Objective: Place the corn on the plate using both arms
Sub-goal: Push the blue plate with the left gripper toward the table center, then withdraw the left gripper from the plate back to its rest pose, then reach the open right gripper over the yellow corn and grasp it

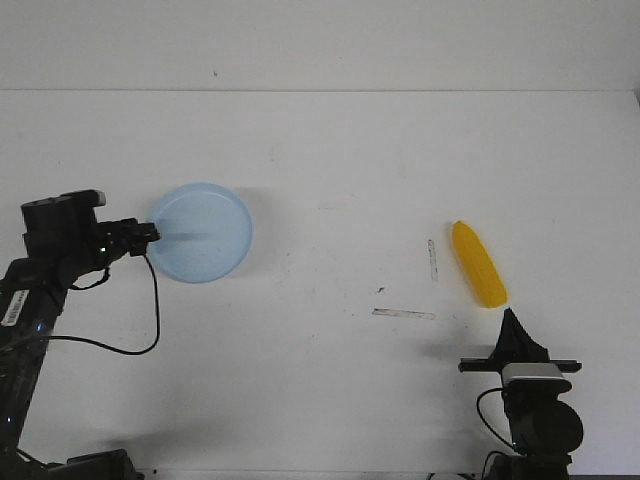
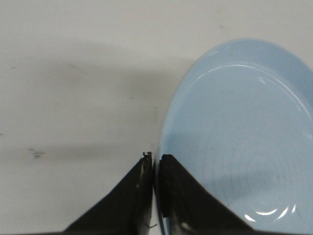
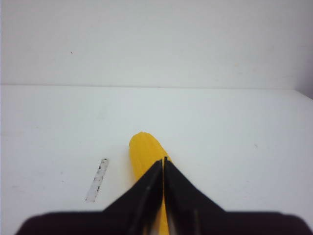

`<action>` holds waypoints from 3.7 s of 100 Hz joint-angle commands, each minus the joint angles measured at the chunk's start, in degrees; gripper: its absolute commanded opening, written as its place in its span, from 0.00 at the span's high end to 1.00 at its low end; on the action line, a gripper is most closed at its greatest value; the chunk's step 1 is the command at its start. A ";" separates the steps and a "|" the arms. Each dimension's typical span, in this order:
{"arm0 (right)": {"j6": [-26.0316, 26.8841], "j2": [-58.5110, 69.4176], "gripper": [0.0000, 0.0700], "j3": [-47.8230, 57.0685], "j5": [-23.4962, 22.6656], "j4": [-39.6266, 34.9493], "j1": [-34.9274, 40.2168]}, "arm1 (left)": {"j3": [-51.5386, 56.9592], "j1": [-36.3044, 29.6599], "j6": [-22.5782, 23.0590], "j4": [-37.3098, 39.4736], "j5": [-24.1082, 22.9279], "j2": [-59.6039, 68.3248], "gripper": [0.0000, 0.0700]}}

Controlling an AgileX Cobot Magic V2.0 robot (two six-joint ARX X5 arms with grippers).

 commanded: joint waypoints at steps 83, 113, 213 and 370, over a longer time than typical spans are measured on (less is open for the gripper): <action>-0.07 -0.02 0.99 -0.07 0.00 0.74 -0.07 | 1.60 -38.21 15.58 -7.08 -4.85 12.66 1.00; -0.07 -0.02 0.99 -0.07 0.00 0.74 -0.07 | 1.60 -38.27 15.61 -5.42 -4.85 19.89 1.00; -0.07 -0.02 0.99 -0.07 0.02 0.90 -0.09 | 3.08 -28.30 14.58 -9.07 -16.35 -5.68 0.48; -1.66 60.92 0.88 72.26 -7.69 -42.88 -0.07 | -29.68 -16.13 6.62 0.48 -30.51 -55.06 1.00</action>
